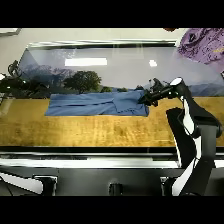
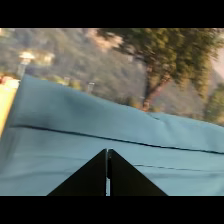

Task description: Fold the clothes and pants, and hang the long-sleeved shirts on hangers.

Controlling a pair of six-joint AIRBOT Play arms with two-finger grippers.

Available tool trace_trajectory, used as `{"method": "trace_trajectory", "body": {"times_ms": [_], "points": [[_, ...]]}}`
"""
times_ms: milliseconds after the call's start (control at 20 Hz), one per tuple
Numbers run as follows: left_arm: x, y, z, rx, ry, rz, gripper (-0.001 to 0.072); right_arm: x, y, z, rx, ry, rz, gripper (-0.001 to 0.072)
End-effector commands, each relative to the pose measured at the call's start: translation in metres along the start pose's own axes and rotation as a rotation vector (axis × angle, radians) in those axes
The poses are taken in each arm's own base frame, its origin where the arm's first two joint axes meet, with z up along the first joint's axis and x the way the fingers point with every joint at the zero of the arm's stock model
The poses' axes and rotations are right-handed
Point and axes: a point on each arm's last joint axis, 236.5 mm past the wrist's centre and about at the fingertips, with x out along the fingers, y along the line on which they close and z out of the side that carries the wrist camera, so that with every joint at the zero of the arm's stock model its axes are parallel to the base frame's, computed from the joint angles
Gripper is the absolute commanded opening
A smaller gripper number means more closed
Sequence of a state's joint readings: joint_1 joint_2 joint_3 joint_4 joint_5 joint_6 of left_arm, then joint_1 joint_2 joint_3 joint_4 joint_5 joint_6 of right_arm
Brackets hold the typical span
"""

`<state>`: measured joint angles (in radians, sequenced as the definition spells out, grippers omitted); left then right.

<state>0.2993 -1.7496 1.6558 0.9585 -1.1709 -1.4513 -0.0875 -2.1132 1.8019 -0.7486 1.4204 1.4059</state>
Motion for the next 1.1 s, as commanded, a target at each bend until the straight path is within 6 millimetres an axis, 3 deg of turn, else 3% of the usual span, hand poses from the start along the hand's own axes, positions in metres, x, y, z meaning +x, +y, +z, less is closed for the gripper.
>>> {"method": "trace_trajectory", "body": {"times_ms": [0,300,450,650,900,1050], "points": [[0.025,-0.034,-0.016,0.022,0.053,-0.063,0.0016,-0.03,0.012,0.002,0.002,-0.058,-0.085,0.0025],[0.127,-0.131,-0.104,0.088,0.234,-0.103,0.0016,-0.122,0.037,-0.008,-0.077,-0.226,-0.33,0.0025],[0.168,-0.2,-0.153,0.1,0.259,-0.188,0.0015,-0.154,0.052,-0.025,-0.088,-0.265,-0.386,0.0025],[0.199,-0.282,-0.213,0.055,0.278,-0.332,0.0015,-0.19,0.072,-0.043,-0.107,-0.333,-0.434,0.0025],[0.223,-0.337,-0.276,-0.011,0.361,-0.434,0.0014,-0.219,0.1,-0.058,-0.136,-0.412,-0.433,0.0026],[0.231,-0.37,-0.3,0.015,0.394,-0.483,0.0014,-0.23,0.11,-0.065,-0.149,-0.444,-0.43,0.0026]]}}
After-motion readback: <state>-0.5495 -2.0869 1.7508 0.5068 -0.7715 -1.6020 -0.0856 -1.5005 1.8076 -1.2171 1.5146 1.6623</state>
